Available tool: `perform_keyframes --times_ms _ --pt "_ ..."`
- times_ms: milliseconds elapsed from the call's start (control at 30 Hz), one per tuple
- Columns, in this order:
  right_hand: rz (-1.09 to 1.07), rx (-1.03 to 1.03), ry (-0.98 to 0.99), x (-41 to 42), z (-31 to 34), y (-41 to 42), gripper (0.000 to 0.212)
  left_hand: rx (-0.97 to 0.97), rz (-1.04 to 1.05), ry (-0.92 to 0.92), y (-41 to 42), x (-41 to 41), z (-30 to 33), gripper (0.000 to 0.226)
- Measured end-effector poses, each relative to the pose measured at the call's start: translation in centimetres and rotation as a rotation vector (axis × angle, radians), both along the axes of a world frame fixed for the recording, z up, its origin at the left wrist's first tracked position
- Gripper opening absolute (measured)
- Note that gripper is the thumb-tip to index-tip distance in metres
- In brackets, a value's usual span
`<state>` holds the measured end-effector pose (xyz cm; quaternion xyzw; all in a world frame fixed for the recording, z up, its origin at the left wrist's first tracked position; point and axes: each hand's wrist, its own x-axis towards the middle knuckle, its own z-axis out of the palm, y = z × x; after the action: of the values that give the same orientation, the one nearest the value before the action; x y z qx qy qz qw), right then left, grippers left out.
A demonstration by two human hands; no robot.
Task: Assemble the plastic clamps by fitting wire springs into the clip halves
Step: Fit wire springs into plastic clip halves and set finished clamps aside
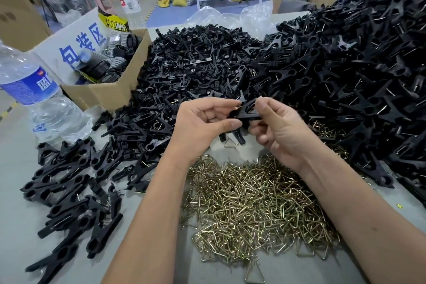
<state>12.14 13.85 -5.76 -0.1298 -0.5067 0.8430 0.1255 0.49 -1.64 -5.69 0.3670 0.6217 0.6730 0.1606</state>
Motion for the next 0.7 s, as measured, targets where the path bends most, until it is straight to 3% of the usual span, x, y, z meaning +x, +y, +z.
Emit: perform_keyframes --times_ms 333,467,700 --pt "0.496 -0.391 0.078 0.5 -0.4 1.1 0.058 0.095 -0.032 -0.097 -0.6 0.0 0.4 0.042" --pt "0.542 -0.351 0.084 0.6 -0.2 1.1 0.056 0.104 -0.102 -0.115 -1.0 -0.1 0.6 0.042" --pt "0.552 -0.721 0.096 0.3 0.1 1.0 0.040 0.096 -0.084 -0.133 -1.2 -0.6 0.4 0.035"
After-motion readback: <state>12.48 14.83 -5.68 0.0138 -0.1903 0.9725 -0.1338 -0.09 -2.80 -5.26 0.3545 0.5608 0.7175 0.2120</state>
